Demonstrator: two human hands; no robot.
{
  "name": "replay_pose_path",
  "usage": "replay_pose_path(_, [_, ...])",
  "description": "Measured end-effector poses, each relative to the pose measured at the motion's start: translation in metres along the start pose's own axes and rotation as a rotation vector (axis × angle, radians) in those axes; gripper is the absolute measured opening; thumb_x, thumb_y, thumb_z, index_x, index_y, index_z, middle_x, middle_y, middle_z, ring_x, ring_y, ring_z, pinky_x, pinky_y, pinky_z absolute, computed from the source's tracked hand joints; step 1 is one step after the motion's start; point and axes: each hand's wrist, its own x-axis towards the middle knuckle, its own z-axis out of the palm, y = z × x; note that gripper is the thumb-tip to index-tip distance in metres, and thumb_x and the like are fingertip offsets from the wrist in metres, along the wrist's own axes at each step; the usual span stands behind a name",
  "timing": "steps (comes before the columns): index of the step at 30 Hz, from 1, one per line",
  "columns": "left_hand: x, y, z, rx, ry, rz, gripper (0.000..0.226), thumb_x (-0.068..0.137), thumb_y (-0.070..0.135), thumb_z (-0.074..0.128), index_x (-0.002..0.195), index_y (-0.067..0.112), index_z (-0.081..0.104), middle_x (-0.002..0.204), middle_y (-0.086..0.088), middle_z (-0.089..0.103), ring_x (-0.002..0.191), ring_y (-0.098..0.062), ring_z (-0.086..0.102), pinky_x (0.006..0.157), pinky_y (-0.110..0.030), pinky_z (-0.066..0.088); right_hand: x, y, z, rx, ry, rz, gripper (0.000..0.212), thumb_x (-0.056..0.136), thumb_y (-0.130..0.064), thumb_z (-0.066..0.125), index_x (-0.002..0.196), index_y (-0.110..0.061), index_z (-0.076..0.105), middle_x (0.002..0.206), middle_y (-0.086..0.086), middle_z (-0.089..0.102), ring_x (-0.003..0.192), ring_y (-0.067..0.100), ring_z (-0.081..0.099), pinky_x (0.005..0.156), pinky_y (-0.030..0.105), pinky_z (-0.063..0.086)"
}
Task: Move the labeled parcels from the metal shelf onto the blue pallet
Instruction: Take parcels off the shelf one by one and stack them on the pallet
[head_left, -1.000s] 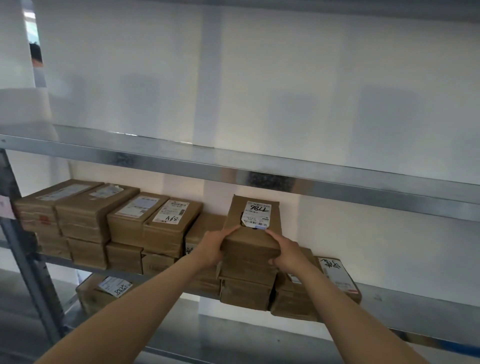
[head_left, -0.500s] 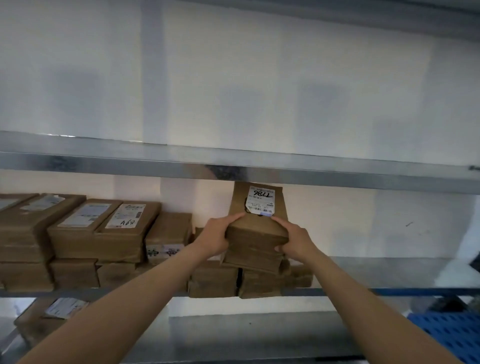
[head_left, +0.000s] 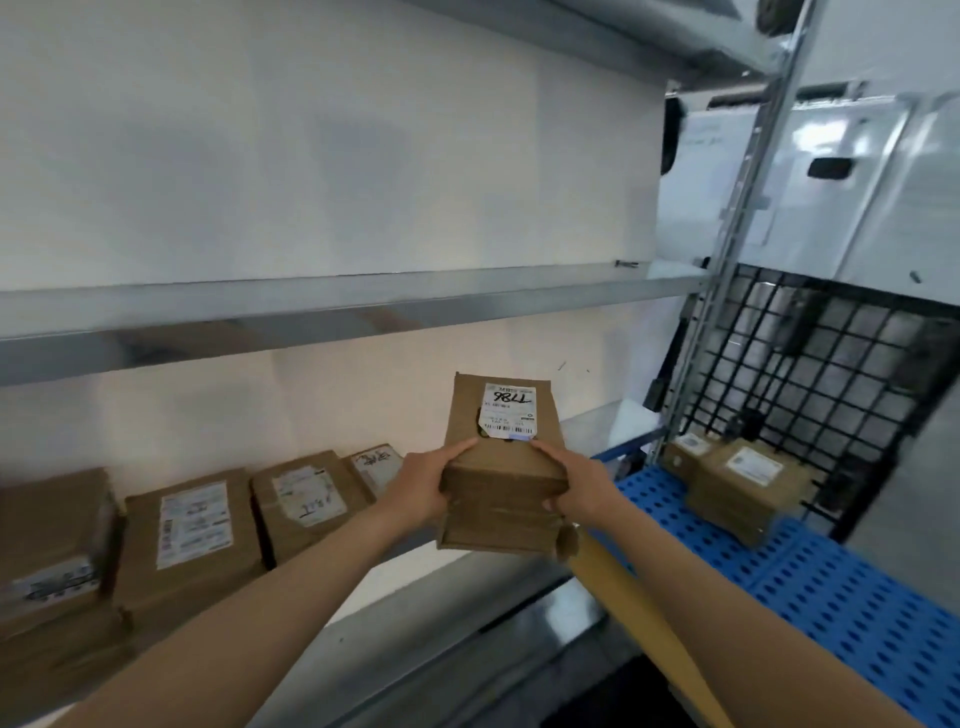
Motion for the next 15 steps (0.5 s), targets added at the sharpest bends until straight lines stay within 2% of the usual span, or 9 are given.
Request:
replay_pose_path(3, [0.022,0.029,0.028,0.005,-0.048,0.056,0.068,0.085,-0.003,0.057,0.142,0.026,0.034,0.14,-0.012,0.048,0.122,-0.028,0.051,0.104,-0.032,0.038,-0.009,0.037,-0.019,0.0,0.022,0.074,0.077,0.083,-0.004,0.061,0.145,-0.027,0.022,0.146,0.011,0.032,0.132,0.028,0.035,0.107,0.034,0.033])
replay_pose_path(8, [0.063,0.08,0.074,0.023,-0.103,0.151,0.071,0.082,-0.003,0.059,0.142,0.024,0.035,0.135,-0.012,0.053,0.117,-0.028,0.053,0.098,-0.028,0.04,-0.022,0.103,-0.057,0.039,0.087,0.165,0.077,0.082,-0.004,0.063,0.144,-0.028,0.024,0.145,0.01,0.033,0.13,0.029,0.038,0.103,0.034,0.038])
replay_pose_path(11, [0.093,0.119,0.107,0.026,-0.151,0.203,0.071,0.083,-0.004,0.056,0.143,0.026,0.033,0.134,-0.012,0.051,0.115,-0.027,0.053,0.094,-0.025,0.04,-0.029,0.151,-0.086,0.083,0.124,0.215,0.078,0.082,-0.004,0.063,0.144,-0.03,0.024,0.148,0.008,0.029,0.133,0.028,0.033,0.105,0.035,0.036])
replay_pose_path(15, [0.135,0.175,0.158,0.031,-0.207,0.298,0.068,0.086,-0.003,0.054,0.144,0.025,0.03,0.139,-0.014,0.046,0.123,-0.028,0.048,0.103,-0.03,0.038,-0.044,0.216,-0.124,0.114,0.192,0.282,0.076,0.084,-0.003,0.061,0.144,-0.03,0.024,0.151,0.006,0.024,0.135,0.027,0.029,0.107,0.036,0.034])
